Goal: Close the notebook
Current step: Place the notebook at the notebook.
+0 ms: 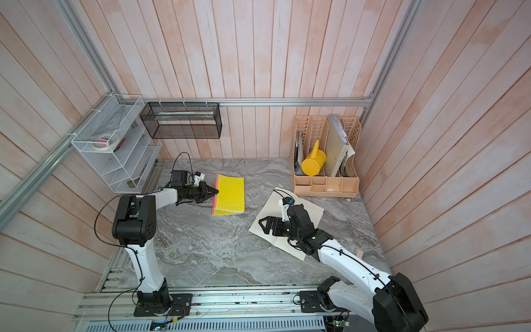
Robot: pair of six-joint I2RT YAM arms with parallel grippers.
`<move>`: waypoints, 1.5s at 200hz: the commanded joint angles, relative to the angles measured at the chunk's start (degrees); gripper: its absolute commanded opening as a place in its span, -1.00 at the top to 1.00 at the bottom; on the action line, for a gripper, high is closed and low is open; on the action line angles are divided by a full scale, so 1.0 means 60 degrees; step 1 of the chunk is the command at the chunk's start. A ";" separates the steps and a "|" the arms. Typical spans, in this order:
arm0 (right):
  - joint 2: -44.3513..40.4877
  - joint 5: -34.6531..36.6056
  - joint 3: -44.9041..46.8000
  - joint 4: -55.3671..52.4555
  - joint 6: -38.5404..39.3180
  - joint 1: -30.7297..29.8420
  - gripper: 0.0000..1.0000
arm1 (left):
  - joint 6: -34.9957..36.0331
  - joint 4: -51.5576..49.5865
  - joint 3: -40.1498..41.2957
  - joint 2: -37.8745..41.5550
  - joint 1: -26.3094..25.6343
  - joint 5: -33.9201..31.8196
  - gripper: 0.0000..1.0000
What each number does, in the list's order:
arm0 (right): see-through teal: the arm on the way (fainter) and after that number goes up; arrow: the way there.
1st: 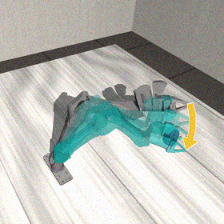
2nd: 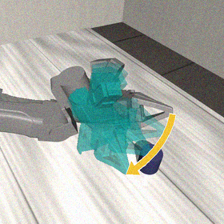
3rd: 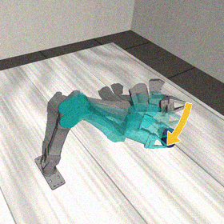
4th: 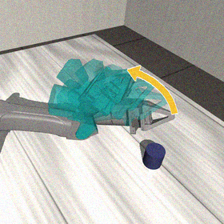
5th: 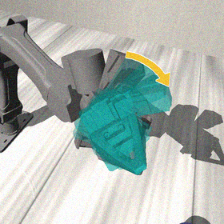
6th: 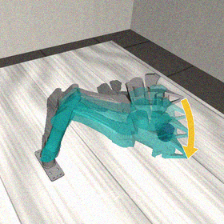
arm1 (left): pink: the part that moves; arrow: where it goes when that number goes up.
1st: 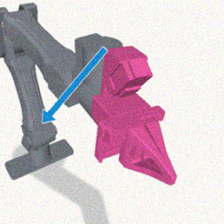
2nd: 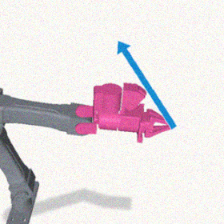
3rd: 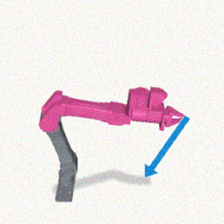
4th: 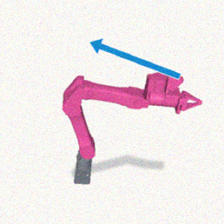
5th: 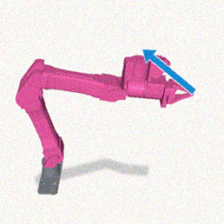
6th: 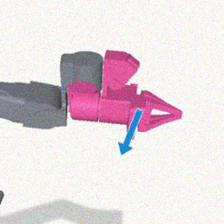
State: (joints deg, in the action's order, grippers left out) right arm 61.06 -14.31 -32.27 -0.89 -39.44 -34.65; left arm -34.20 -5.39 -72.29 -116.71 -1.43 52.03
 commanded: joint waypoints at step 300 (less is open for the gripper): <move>-0.0021 -0.0315 0.0193 0.0231 -0.0209 0.0009 -0.96 | 0.1830 -0.2192 -0.0159 0.0797 0.0341 -0.2303 0.20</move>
State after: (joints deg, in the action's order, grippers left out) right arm 61.56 -15.75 -31.79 0.30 -40.47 -34.68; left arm -27.03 -16.75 -72.58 -115.46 0.32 42.13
